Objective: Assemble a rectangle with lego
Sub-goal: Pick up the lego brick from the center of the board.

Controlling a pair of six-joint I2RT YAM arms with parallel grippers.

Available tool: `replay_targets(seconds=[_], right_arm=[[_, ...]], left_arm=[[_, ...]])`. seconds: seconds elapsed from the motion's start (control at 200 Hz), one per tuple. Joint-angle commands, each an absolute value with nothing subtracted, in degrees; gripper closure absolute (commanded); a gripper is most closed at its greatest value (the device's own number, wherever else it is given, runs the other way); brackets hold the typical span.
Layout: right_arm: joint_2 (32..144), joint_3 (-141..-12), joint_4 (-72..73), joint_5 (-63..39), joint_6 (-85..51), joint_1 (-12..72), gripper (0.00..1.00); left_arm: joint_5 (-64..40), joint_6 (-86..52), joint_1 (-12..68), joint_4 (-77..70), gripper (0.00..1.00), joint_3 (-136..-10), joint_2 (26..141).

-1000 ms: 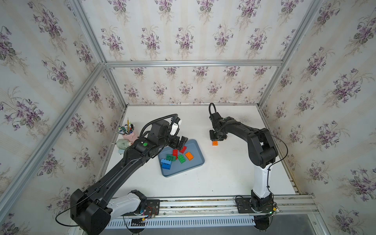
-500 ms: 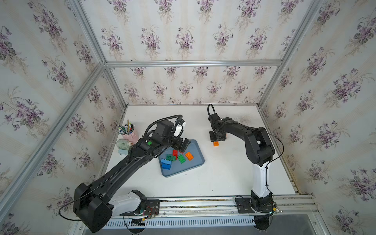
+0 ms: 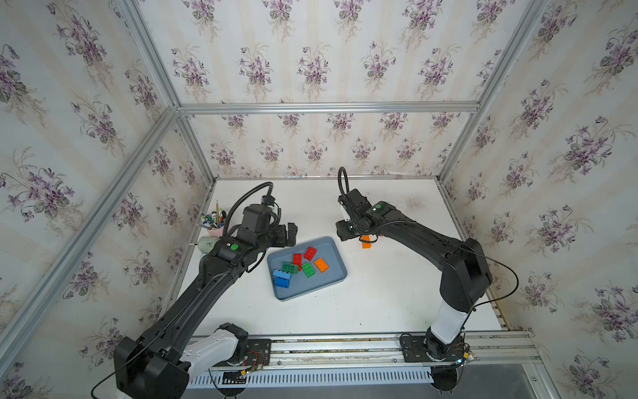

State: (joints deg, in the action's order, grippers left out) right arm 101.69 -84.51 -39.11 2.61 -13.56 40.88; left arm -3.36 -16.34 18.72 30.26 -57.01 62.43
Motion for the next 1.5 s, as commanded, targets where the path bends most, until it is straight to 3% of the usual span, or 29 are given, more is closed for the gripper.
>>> replay_targets(seconds=[0.0,0.32,1.074,1.304,1.494], right_arm=[[101.1,-84.5,-37.2,0.0,-14.1,44.7,0.45],[109.0,-85.7,-35.5,-3.9,-13.7,50.2,0.45],[117.2,-83.7,-34.5,-1.2,-12.7,53.0,0.49],[115.9,-83.8,-34.2,0.4,-13.9,53.0,0.65],[112.6,-83.8,-34.2,2.3,-15.3,52.8,0.67]], left_arm=[[-5.4,-20.0,14.1,31.5,0.0,-55.3,60.7],[-12.0,-17.2,11.3,29.2,0.0,-49.1,54.4],[-12.0,-16.8,11.3,30.8,0.0,-49.3,55.6],[-9.4,-19.4,11.3,33.5,0.0,-49.4,55.8],[-4.1,-23.8,11.4,38.3,0.01,-49.4,58.2]])
